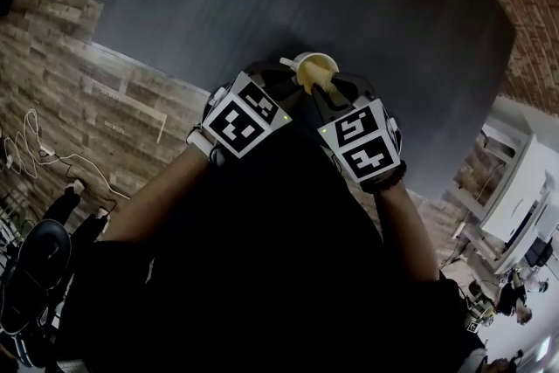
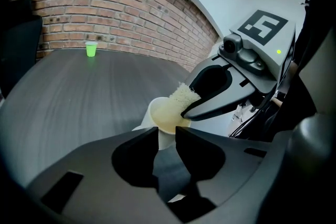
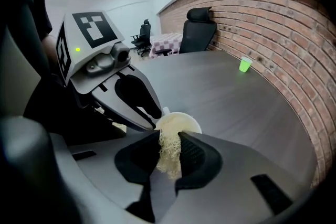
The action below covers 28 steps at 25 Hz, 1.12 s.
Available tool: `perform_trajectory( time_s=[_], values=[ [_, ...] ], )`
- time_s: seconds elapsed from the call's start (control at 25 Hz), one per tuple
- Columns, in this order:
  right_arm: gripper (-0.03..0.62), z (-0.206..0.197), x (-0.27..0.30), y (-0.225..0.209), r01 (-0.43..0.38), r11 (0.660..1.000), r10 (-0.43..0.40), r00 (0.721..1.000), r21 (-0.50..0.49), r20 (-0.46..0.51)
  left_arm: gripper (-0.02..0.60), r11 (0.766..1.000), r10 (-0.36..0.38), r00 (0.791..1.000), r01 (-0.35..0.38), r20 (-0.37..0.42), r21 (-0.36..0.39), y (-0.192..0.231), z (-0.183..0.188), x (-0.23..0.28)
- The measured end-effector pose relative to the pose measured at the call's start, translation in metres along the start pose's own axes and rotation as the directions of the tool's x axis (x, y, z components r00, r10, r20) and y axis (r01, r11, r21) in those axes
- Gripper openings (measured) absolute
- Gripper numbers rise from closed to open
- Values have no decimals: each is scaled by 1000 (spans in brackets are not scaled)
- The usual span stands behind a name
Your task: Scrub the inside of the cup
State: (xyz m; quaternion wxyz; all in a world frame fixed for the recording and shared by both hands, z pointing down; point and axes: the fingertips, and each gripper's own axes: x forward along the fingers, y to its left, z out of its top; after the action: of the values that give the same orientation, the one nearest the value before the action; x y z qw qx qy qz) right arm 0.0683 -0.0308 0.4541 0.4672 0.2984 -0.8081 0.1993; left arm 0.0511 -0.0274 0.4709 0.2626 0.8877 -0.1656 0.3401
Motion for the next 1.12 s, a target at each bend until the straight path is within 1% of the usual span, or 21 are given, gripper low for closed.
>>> perform_trajectory(
  time_s=[0.2, 0.44, 0.52, 0.6, 0.76, 0.84, 0.88, 1.0, 1.12],
  values=[
    [83, -12, 5, 1, 10, 1000, -10, 1000, -1, -26, 104, 1000, -1, 1000, 1, -9, 2, -3, -5, 2],
    [83, -14, 20, -2, 16, 998, -20, 998, -58, -68, 104, 1000, -7, 1000, 7, -14, -7, -3, -6, 6],
    [83, -15, 25, -2, 13, 995, -22, 995, -98, -92, 104, 1000, -7, 1000, 7, -14, -7, -3, -6, 6],
    [83, -15, 32, -2, 2, 987, -22, 992, -159, -126, 104, 1000, -8, 1000, 8, -13, -8, -2, -7, 5],
    [83, -19, 42, -4, -53, 958, -5, 979, -281, -204, 104, 1000, -4, 1000, 4, -12, -9, -3, -6, 4],
    [83, -20, 45, -5, -77, 943, 2, 975, -325, -223, 104, 1000, -1, 1000, 1, -11, -9, -4, -5, 5],
    [83, -20, 45, -6, -76, 935, -5, 974, -346, -227, 104, 1000, 1, 1000, -1, -10, -9, -4, -5, 6],
    [83, -17, 39, -9, -17, 910, -76, 976, -414, -206, 103, 1000, 4, 1000, -4, -10, -10, -3, -5, 6],
    [83, -9, 21, -7, 69, 894, -140, 981, -442, -131, 104, 1000, 4, 1000, -5, -10, -11, -2, -6, 5]
  ],
)
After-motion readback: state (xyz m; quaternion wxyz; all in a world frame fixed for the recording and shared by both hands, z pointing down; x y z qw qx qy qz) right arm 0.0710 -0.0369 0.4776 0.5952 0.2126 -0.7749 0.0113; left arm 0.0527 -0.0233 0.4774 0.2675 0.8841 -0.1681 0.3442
